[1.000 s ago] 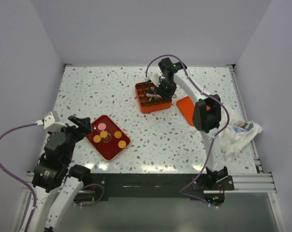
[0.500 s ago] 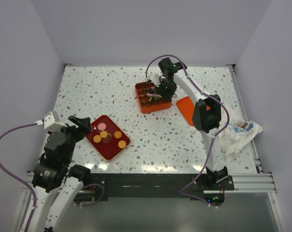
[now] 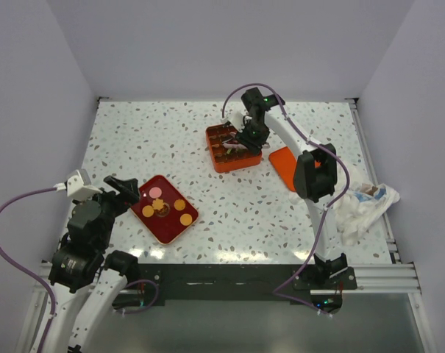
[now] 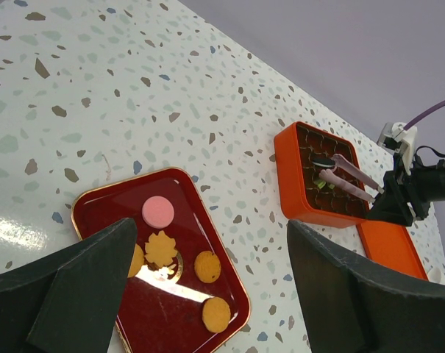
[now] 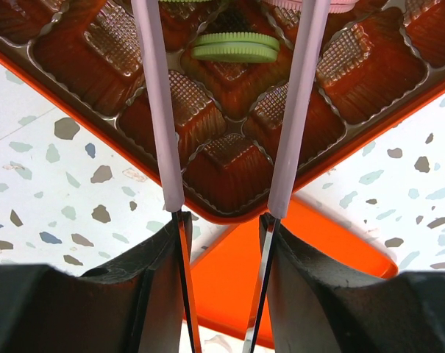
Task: Pack the cookies
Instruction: Place the fake cookies in the packing box.
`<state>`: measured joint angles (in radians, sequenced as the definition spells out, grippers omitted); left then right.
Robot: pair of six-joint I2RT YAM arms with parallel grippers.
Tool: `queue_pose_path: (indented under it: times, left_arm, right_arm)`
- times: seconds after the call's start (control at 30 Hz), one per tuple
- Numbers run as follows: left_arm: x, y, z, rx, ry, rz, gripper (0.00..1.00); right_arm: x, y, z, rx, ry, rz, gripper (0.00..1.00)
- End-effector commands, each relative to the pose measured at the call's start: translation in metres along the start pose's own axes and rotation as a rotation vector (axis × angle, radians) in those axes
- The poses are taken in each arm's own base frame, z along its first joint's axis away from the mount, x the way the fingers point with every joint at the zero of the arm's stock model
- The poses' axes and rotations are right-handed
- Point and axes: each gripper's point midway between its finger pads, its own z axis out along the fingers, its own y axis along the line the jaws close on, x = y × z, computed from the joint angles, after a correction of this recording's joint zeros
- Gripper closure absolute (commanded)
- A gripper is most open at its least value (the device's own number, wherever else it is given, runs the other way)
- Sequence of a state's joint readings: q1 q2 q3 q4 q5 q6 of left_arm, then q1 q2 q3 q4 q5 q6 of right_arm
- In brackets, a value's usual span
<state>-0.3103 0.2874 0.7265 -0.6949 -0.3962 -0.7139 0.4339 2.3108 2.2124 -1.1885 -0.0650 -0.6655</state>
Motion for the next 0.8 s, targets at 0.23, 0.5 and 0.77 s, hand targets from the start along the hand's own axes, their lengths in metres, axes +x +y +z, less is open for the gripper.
queue_pose_path:
  times: [0.23, 0.5, 0.77]
  left_arm:
    - [-0.007, -0.008, 0.002, 0.027, -0.025, 0.0, 0.12]
    - [-0.007, -0.007, 0.002, 0.026, -0.024, -0.001, 0.11]
    - [-0.006, -0.007, 0.003, 0.026, -0.023, 0.001, 0.12]
  right_arm:
    - [-0.016, -0.01, -0.017, 0.055, -0.055, -0.009, 0.55]
    - [-0.027, -0.013, -0.027, 0.066, -0.101, 0.004, 0.57]
    - [-0.028, -0.013, -0.027, 0.069, -0.101, 0.002, 0.65]
